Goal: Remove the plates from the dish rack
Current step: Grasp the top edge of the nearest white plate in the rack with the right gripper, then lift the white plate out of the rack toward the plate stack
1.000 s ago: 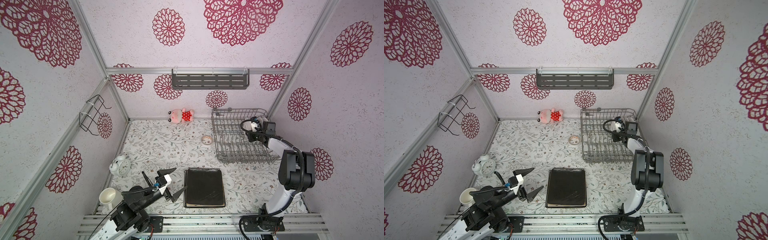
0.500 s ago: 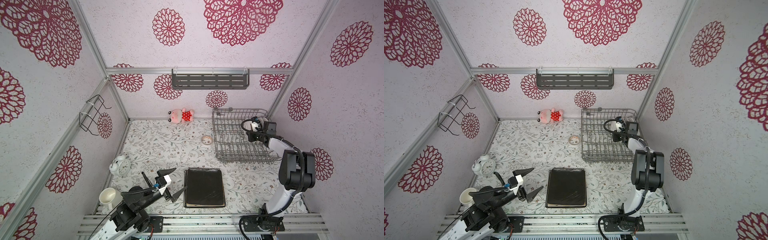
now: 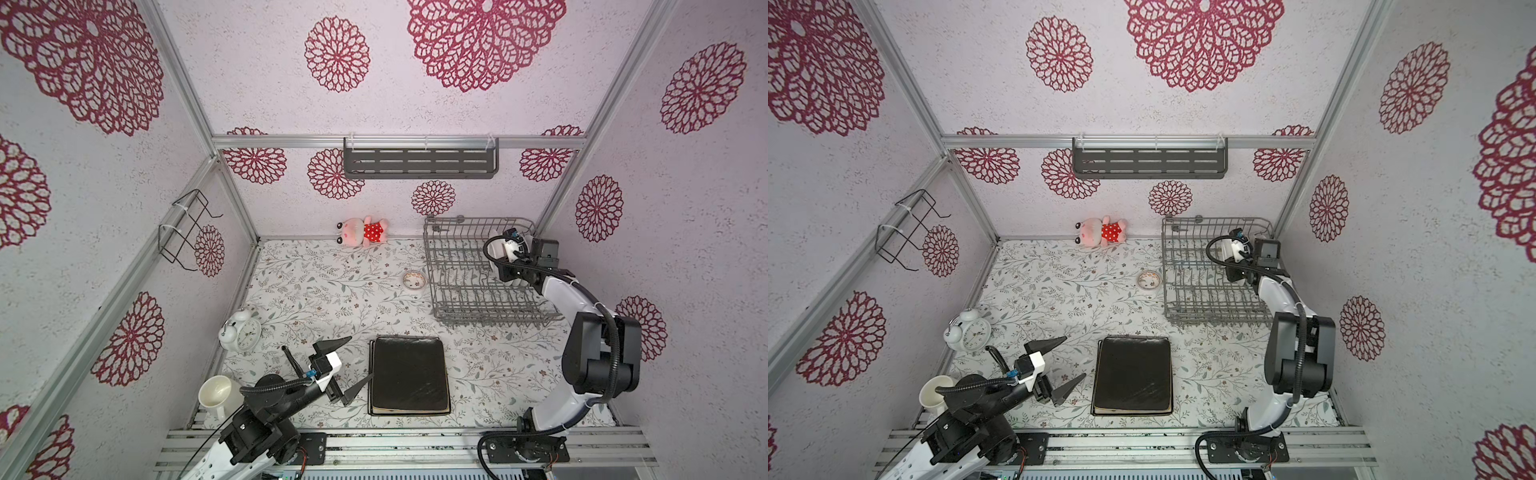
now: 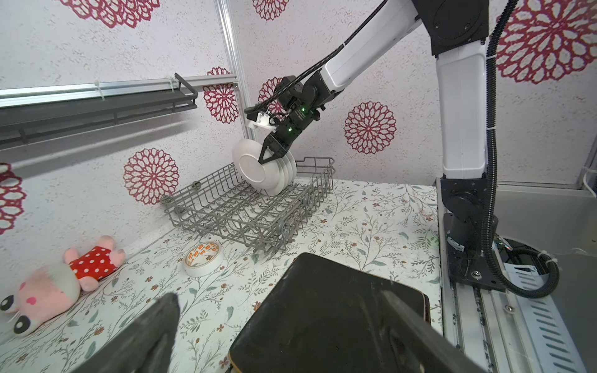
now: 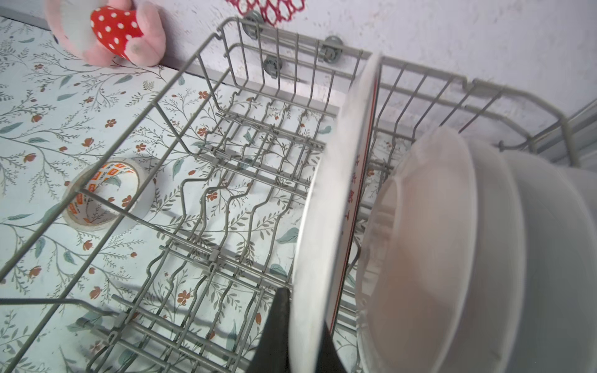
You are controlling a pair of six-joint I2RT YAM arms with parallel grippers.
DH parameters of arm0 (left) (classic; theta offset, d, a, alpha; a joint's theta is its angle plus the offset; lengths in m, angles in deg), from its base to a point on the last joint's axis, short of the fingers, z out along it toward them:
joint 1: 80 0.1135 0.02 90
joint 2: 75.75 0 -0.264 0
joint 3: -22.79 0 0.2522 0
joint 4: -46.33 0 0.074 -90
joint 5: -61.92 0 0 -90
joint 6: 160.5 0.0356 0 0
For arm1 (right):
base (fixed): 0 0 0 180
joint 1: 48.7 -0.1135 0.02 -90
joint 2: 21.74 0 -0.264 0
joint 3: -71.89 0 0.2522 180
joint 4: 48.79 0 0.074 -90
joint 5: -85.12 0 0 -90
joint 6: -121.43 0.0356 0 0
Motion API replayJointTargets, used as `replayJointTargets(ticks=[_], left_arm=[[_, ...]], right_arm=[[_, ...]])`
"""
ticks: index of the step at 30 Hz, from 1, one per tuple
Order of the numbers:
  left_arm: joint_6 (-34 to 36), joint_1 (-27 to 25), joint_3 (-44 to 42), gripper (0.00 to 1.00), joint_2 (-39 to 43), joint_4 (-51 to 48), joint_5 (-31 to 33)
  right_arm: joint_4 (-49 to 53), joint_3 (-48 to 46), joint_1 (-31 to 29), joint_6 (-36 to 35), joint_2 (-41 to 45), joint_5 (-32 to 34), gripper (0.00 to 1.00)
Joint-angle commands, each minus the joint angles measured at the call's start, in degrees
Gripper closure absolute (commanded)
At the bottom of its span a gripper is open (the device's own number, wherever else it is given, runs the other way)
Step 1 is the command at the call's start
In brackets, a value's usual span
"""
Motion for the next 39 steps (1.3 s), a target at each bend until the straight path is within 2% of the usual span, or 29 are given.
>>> replayJointTargets(ticks=[1, 7, 13, 21, 24, 29, 39], left_arm=[[1.6, -0.4, -0.5, 0.03, 0.7, 0.3, -1.2], [1.7, -0.4, -0.5, 0.02, 1.5, 0.4, -1.2], [1.9, -0.3, -1.1, 0.03, 4.4, 0.9, -1.4], [2.1, -0.3, -1.0, 0.03, 4.9, 0.9, -1.6], [2.1, -0.2, -1.0, 0.03, 5.5, 0.9, -1.5], [2.0, -0.1, -1.0, 0.03, 6.0, 0.8, -1.6], [1.6, 0.0, -1.0, 0.03, 6.5, 0.4, -2.5]], right_arm=[[-0.8, 3.5, -1.2, -3.9, 5.5, -2.9, 0.99], [1.8, 6.0, -8.4, -10.0, 8.1, 0.0, 0.99], [2.1, 10.0, -23.9, -26.9, 4.8, 10.3, 1.00], [-12.5, 12.2, -37.8, -44.6, -5.7, 19.5, 1.00], [-14.7, 14.5, -41.2, -50.7, -11.6, 22.8, 1.00], [-14.6, 17.3, -44.3, -57.2, -19.2, 24.3, 1.00], [-16.0, 20.0, -47.0, -64.9, -28.1, 26.6, 1.00]])
